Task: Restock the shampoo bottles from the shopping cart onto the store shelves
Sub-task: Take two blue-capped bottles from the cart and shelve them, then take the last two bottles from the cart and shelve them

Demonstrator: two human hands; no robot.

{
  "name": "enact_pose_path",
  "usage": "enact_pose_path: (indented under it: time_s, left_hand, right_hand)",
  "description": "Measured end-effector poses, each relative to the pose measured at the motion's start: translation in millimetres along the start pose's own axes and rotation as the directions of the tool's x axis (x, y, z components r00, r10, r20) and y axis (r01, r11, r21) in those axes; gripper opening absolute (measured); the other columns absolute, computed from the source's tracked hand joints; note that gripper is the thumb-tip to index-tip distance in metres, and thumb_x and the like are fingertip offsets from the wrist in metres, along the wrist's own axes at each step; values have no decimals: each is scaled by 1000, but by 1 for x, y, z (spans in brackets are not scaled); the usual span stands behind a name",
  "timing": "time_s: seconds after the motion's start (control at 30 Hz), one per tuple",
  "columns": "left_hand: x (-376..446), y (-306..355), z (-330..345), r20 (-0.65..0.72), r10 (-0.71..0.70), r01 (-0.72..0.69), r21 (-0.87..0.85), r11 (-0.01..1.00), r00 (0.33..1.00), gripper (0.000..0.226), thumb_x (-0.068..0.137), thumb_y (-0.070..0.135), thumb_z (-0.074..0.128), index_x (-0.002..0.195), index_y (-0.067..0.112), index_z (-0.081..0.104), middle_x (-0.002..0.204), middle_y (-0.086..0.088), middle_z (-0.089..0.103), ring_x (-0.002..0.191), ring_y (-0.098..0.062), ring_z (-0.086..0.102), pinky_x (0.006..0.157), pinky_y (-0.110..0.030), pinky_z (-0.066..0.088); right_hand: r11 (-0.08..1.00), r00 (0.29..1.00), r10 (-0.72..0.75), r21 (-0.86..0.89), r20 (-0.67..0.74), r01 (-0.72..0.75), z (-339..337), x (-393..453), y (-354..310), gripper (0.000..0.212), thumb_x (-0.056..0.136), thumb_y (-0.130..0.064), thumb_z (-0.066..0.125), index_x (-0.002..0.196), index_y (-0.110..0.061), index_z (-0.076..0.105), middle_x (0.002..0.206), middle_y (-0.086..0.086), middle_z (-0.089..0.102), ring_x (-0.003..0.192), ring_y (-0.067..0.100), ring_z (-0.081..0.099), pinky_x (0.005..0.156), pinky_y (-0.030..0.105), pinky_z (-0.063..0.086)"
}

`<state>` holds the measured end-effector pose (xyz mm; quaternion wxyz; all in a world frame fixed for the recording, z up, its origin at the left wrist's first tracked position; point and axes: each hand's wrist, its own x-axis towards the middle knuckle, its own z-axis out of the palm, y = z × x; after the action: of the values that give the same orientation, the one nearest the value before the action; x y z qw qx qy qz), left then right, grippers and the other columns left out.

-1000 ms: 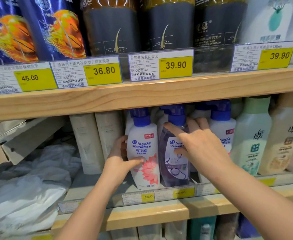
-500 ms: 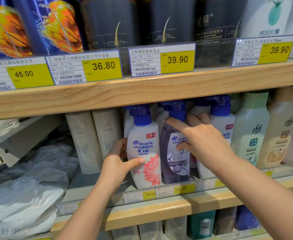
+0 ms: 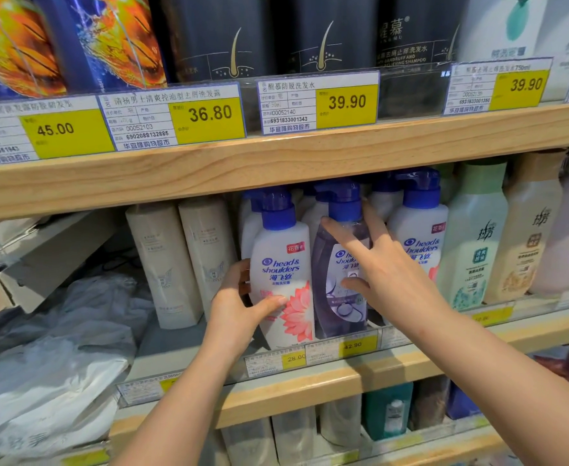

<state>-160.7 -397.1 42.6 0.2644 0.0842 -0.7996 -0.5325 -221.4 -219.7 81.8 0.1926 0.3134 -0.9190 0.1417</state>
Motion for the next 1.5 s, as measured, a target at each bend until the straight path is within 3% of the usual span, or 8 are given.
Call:
enact_pose_path:
  time_s: [0.1, 0.2, 0.37, 0.53, 0.6, 0.73, 1.13, 1.5]
  left_hand:
    - [1, 0, -2, 28, 10, -12, 62, 998, 1000, 48, 72, 10, 71, 105, 27, 40, 86, 19, 52, 77, 9, 49, 57, -4, 41]
    - [-3, 0, -3, 27, -7, 4, 106, 994, 1000, 57, 74, 12, 70, 122, 18, 41, 104, 7, 55, 92, -6, 53, 71, -11, 43]
    - [-21, 0, -2, -136, 85, -50, 247, 968, 987, 62, 76, 19, 68, 131, 15, 38, 127, -4, 47, 121, -18, 42, 98, -30, 35]
    - [-52, 20, 4, -170, 166, -95, 362, 927, 971, 52, 78, 19, 66, 126, 17, 45, 127, -3, 44, 123, -20, 33, 103, -35, 32]
    - [-71, 32, 13, -190, 177, -95, 378, 921, 966, 50, 77, 18, 67, 124, 17, 47, 126, -3, 45, 122, -20, 33, 103, -34, 32]
    - [-111, 45, 32, -224, 188, -82, 409, 909, 956, 47, 76, 22, 69, 120, 16, 51, 117, 1, 47, 113, -18, 38, 96, -32, 32]
    - [-229, 62, 77, -225, 66, 43, 449, 893, 972, 40, 80, 17, 64, 118, 19, 52, 119, 3, 49, 121, -18, 34, 98, -26, 27]
    - [-302, 38, 16, -232, -46, 153, 470, 869, 972, 34, 82, 19, 62, 114, 25, 52, 113, 11, 46, 117, -10, 36, 92, -20, 27]
  right_hand:
    - [1000, 1000, 8, 26, 6, -8, 1, -5, -1, 89, 85, -20, 61, 141, -41, -5, 153, 7, -18, 115, 30, 48, 65, 31, 41]
    - [999, 1000, 9, 47, 9, -9, -1, -13, -4, 89, 85, -30, 59, 141, -37, -9, 153, 4, -20, 128, 26, 38, 74, 33, 46]
    - [997, 998, -47, 56, 31, 45, -6, -32, 1, 83, 87, -31, 57, 143, -29, -3, 153, 2, -9, 131, 23, 31, 81, 30, 45]
    - [989, 991, -124, 94, 58, 118, -21, -55, 9, 80, 91, -35, 48, 144, -25, -10, 152, -2, 17, 135, 17, 28, 101, 29, 33]
    - [987, 986, -148, 77, 77, 142, -30, -71, 16, 79, 91, -37, 47, 144, -23, -10, 142, -2, 38, 129, 18, 36, 105, 29, 26]
    - [984, 979, -171, 76, 113, 164, -40, -107, 32, 76, 92, -38, 44, 144, -23, -9, 136, -3, 47, 125, 19, 41, 105, 27, 25]
    - [959, 946, -247, 193, 211, 207, -49, -205, 66, 63, 93, -41, 41, 144, -28, 5, 121, -3, 60, 114, 20, 51, 93, 28, 35]
    - [930, 880, -354, 219, 316, 295, -13, -239, -2, 59, 92, -43, 41, 143, -32, 12, 125, -3, 59, 114, 23, 54, 88, 34, 44]
